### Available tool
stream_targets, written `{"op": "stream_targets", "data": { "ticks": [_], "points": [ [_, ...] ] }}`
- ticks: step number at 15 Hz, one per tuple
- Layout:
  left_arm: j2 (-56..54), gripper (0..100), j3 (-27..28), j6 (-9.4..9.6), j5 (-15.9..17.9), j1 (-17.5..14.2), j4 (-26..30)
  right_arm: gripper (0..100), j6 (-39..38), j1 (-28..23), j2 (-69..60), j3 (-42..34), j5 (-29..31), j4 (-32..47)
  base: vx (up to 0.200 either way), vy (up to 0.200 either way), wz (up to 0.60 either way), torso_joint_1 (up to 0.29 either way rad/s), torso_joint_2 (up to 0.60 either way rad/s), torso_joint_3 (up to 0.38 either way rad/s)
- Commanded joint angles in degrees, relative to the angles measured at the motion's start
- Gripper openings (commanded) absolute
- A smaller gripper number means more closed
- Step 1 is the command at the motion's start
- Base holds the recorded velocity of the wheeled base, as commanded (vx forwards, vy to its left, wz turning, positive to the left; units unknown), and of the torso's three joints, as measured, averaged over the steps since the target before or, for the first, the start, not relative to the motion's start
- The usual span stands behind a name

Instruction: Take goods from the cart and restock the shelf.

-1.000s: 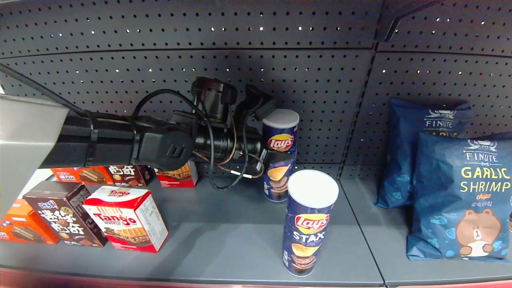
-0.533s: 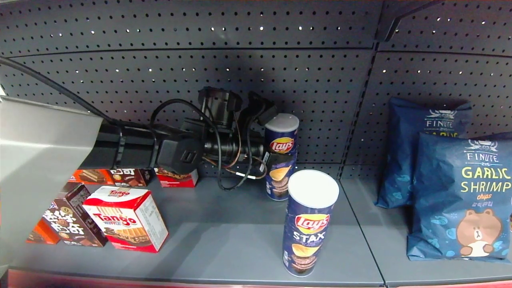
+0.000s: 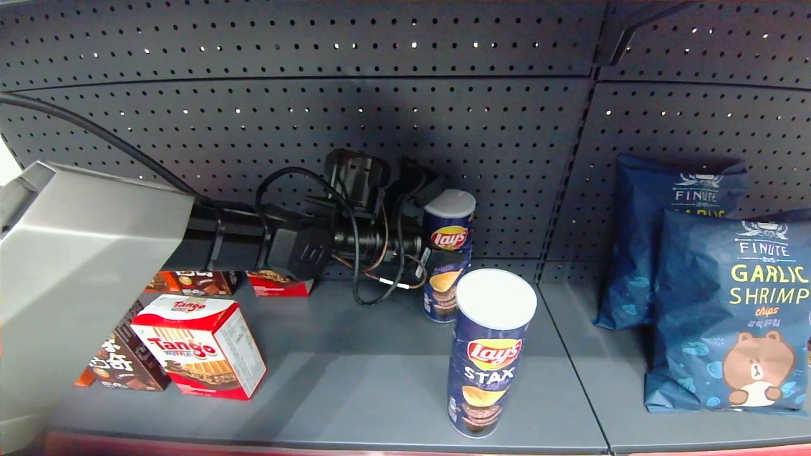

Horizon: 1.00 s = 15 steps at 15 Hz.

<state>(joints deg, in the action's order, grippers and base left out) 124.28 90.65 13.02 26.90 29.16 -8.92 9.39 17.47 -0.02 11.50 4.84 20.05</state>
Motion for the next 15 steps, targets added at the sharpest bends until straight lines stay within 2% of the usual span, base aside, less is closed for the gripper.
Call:
{"op": "stream_targets", "data": {
  "ticks": [1, 4, 5, 12, 15],
  "points": [
    [0.96, 0, 0.67, -0.01, -0.01, 0.02, 0.05, 100, 0.02, 0.02, 0.02, 0.02, -0.01, -0.01, 0.000, 0.000, 0.00, 0.000, 0.00, 0.000],
    [1.40, 0, 0.76, 0.08, -0.01, 0.02, -0.04, 100, 0.02, 0.02, 0.02, 0.02, -0.01, -0.01, 0.000, 0.000, 0.00, 0.000, 0.00, 0.000],
    [1.40, 100, 0.76, 0.16, -0.01, 0.02, -0.04, 100, 0.02, 0.02, 0.02, 0.02, -0.01, -0.01, 0.000, 0.000, 0.00, 0.000, 0.00, 0.000],
    [-0.09, 100, -0.12, 0.43, -0.01, -0.42, 0.31, 100, -0.16, 0.02, 0.02, 0.02, -0.09, -0.01, 0.000, 0.000, 0.00, 0.000, 0.00, 0.000],
    [-4.40, 100, -5.92, 0.69, -0.01, -1.74, 0.05, 100, -0.16, 0.02, 0.02, 0.02, -0.09, -0.01, 0.000, 0.000, 0.00, 0.000, 0.00, 0.000]
  ]
}}
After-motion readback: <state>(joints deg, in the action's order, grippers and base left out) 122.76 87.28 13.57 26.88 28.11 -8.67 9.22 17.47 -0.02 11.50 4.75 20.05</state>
